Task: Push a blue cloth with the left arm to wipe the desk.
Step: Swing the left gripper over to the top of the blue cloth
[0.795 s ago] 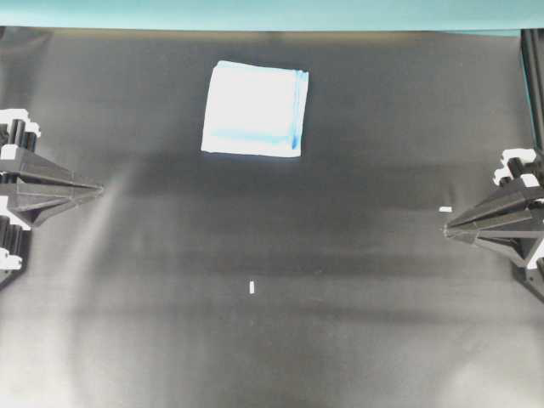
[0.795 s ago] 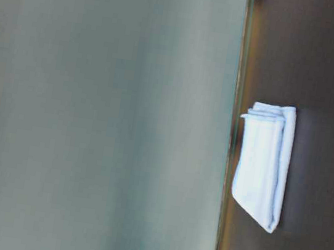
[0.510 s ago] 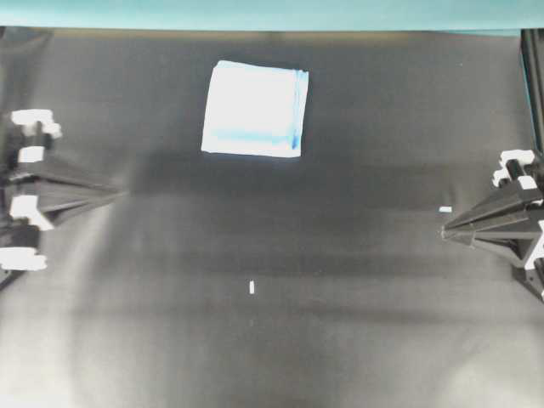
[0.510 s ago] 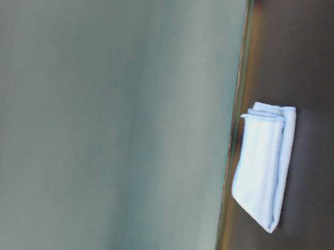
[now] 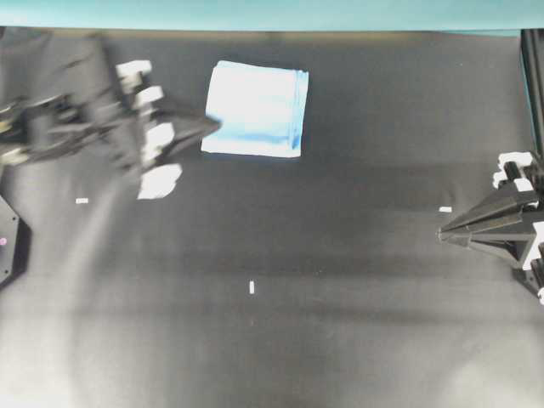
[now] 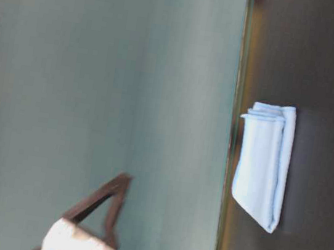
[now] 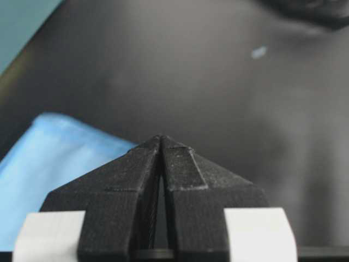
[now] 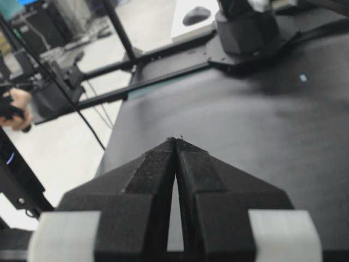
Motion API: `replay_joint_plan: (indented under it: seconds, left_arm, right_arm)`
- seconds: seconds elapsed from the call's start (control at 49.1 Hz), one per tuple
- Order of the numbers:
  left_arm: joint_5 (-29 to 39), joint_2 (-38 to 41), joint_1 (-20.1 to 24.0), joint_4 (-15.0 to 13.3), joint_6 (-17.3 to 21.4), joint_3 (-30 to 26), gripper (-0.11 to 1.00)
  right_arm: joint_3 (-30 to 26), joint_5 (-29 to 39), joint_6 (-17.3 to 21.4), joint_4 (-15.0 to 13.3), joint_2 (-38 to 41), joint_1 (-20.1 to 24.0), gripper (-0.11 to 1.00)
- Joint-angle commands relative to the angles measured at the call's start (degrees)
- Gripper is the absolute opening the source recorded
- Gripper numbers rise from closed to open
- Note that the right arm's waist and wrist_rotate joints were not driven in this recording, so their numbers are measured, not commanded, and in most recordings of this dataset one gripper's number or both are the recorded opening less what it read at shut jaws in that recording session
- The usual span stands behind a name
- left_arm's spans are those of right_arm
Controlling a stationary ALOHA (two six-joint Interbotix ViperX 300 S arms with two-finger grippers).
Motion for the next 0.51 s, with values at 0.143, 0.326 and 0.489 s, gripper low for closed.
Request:
replay_joint_plan:
  seconds: [0.143,0.326,0.489]
  left_arm:
    - [2.4,11.1,3.9,0.3,4.1,-8.3,0.16]
    - [3.9,18.7,6.5,0.3,5.5,-13.2,0.67]
    - [6.2,24.9,8.6,0.3,4.6,-16.7,0.88]
  right_arm:
    - [-0.8,0.2,0.0,0.0,0.4,-0.1,0.0]
    - [-0.8,0.2,0.1,0.0,0.4,0.0,0.0]
    - [-0.8,0.0,0.1,0.0,0.4,0.0,0.0]
